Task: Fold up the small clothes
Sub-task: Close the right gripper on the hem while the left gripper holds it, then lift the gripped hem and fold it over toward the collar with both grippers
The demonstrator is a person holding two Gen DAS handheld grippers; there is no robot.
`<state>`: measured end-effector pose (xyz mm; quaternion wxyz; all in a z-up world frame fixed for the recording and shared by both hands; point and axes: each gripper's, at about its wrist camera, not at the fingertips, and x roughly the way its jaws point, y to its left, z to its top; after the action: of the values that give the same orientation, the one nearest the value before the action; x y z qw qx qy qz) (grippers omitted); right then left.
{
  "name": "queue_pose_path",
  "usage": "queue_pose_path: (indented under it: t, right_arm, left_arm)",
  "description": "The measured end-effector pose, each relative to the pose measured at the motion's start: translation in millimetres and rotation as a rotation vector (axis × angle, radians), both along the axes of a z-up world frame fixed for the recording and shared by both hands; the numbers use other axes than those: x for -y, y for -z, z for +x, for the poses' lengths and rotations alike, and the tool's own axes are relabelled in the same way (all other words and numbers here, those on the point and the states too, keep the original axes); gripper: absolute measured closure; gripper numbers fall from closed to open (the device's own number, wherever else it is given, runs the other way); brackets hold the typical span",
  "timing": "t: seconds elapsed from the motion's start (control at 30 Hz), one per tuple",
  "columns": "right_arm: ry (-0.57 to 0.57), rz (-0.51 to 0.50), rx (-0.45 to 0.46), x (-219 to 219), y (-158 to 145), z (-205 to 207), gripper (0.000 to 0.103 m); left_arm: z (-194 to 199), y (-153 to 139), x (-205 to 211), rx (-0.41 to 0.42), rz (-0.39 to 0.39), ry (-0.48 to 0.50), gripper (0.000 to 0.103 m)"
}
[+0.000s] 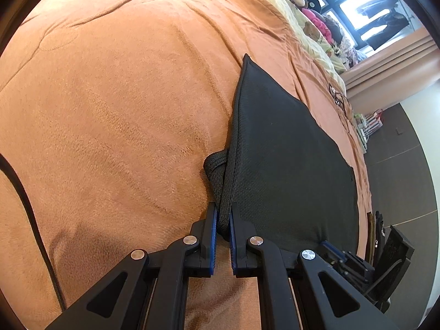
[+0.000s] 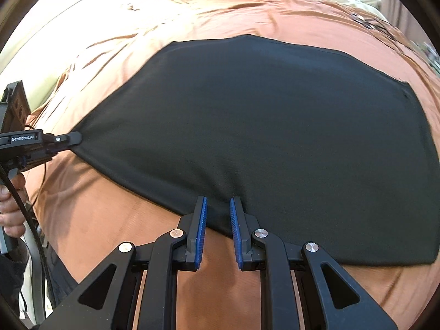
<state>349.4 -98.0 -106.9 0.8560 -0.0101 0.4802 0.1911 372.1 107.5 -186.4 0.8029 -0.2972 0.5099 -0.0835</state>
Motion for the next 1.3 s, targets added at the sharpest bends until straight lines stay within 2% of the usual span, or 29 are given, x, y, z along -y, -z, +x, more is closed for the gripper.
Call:
queue_pose_path:
  t: [0.17,0.47,0.73,0.83,0.97,1.3]
  right_arm:
    - [0.031,-0.017,-0.006,19,-1,-1,0.089]
    - [0.043,0.002,-0.006,15,-6,19,0.089]
    - [0.068,-0.018,0.009,6,-7,73,0.089]
    - [0.075,-0.031,0.012,3,-7,95,0.096]
    - [0.084,-0.035,0.005,0,-4,126,0.099]
    - [0.138,-0.036,-0.011,-2,3,202,0.1]
  left_arm:
    - [2,-1,-1,-0.003,-0.002,0.001,0.095]
    - [2,-2,-2,-0.004,-0.011,-0.006,0.095]
    - [-1,2,-6,-0.021,-0.027,-0.033,0.095]
    - [-3,1,-6,-0.025,-0.036,-0.053,0.095]
    - [-6,1,-7,-0.03,-0.045,-0.08,0.095]
    - [-11,4,-8,-0.049,-0.054,-0.137,0.095]
